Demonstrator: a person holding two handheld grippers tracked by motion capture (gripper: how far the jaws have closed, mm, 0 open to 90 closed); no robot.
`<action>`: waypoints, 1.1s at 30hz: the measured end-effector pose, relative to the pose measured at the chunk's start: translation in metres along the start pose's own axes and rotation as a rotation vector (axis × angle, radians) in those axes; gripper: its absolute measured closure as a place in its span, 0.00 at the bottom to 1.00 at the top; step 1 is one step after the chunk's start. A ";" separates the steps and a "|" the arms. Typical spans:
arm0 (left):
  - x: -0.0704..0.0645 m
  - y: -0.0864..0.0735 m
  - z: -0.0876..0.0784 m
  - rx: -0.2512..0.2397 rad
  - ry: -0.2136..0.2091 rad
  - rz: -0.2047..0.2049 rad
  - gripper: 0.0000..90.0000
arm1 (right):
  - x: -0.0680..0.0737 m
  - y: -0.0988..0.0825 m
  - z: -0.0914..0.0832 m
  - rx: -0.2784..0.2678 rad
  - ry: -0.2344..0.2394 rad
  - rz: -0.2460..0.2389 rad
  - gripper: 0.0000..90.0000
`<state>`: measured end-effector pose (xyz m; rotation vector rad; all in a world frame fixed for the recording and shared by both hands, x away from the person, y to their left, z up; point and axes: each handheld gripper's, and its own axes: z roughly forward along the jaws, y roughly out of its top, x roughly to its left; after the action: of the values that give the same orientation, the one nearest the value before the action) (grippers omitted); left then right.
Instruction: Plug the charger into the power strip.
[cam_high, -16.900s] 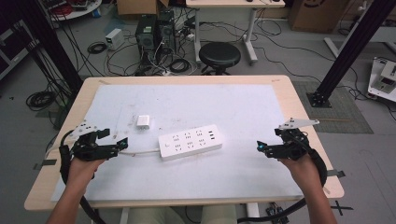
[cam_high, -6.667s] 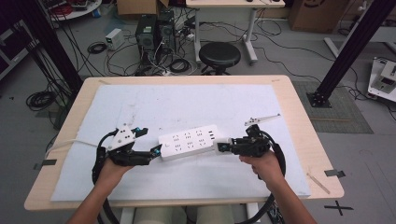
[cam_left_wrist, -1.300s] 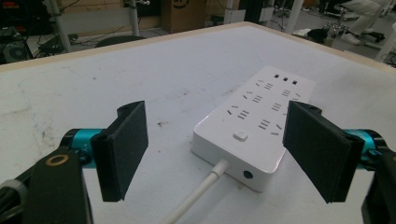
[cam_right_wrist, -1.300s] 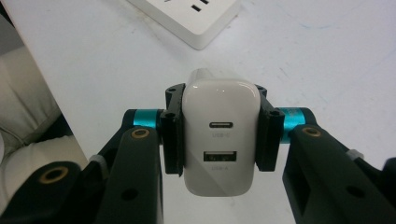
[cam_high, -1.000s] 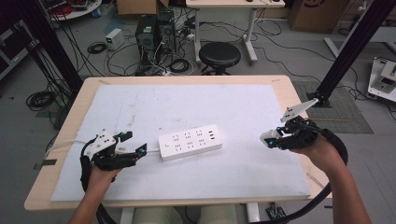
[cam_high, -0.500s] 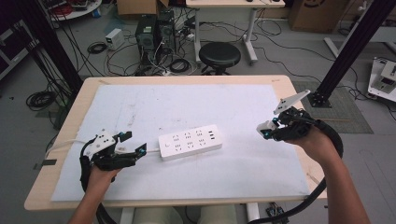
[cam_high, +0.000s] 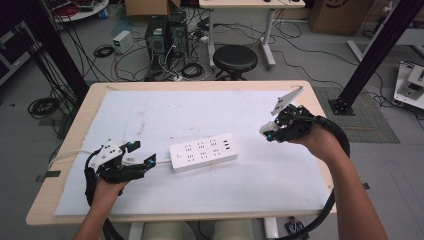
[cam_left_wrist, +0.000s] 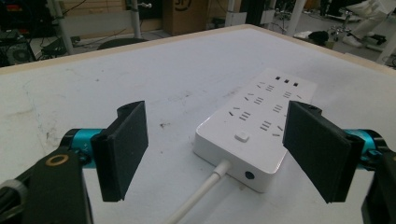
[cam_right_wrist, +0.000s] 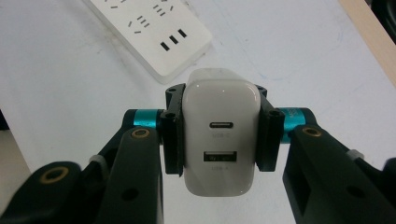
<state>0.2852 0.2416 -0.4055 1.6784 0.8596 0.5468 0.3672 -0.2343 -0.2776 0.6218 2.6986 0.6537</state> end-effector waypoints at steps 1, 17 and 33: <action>0.000 0.000 0.000 0.000 0.001 -0.002 0.25 | 0.000 0.003 0.001 0.005 0.001 -0.006 0.70; 0.001 -0.003 -0.002 -0.005 -0.005 -0.002 0.25 | 0.010 0.040 0.033 0.045 0.073 -0.088 0.70; 0.005 -0.006 -0.006 -0.009 0.000 -0.008 0.25 | 0.021 0.064 0.065 0.067 0.130 -0.143 0.70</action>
<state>0.2822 0.2500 -0.4094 1.6660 0.8623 0.5443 0.3949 -0.1489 -0.3052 0.4101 2.8633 0.5882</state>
